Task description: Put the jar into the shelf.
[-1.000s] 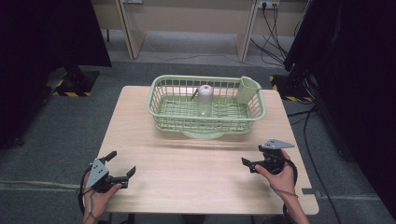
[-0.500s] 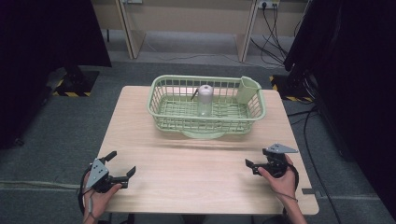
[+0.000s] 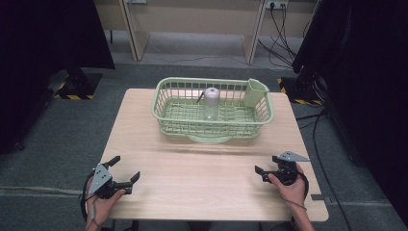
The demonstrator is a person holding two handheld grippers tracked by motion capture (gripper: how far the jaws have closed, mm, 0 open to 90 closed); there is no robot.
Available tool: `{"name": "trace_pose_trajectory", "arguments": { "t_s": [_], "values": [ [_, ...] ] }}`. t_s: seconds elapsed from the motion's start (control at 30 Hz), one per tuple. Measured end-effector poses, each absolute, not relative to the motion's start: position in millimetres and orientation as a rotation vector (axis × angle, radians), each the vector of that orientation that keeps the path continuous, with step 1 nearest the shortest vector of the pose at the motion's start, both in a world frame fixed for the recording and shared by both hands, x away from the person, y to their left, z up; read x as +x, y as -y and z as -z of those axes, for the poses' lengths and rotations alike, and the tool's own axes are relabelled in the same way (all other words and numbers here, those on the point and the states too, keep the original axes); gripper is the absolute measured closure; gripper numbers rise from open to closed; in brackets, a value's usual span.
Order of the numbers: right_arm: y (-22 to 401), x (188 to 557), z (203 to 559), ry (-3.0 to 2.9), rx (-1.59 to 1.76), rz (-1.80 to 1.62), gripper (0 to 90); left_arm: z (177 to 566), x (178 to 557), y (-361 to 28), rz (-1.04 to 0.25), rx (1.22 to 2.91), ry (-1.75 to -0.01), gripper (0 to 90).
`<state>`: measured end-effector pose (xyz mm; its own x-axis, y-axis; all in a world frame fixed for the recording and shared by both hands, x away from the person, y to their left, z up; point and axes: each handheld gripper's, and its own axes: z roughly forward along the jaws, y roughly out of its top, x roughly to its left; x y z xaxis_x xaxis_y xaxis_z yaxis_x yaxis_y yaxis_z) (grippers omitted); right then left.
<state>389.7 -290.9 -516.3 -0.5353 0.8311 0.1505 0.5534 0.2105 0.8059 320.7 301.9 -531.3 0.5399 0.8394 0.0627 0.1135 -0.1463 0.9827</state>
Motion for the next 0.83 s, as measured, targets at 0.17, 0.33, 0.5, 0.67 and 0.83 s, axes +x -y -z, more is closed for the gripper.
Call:
{"name": "trace_pose_trajectory", "arguments": {
  "t_s": [0.17,0.33,0.5,0.67,0.83],
  "values": [
    [290.9,388.8,522.4,-2.175,1.313,-1.243,4.1,531.4,320.8,-302.0,-0.776,1.611,-0.828,2.0],
    [291.4,388.2,522.1,-2.16,1.306,-1.261,4.2,531.4,320.8,-301.9,-0.777,1.613,-0.828,2.1],
    [291.6,388.0,522.1,-2.152,1.309,-1.261,4.2,531.4,321.0,-301.9,-0.774,1.611,-0.83,2.1],
    [292.6,388.4,522.2,-2.151,1.317,-1.271,3.9,531.3,321.0,-302.0,-0.774,1.611,-0.831,2.0],
    [293.8,387.0,520.3,-2.146,1.293,-1.304,3.8,531.4,321.2,-302.0,-0.77,1.607,-0.838,2.0]
  ]
}}
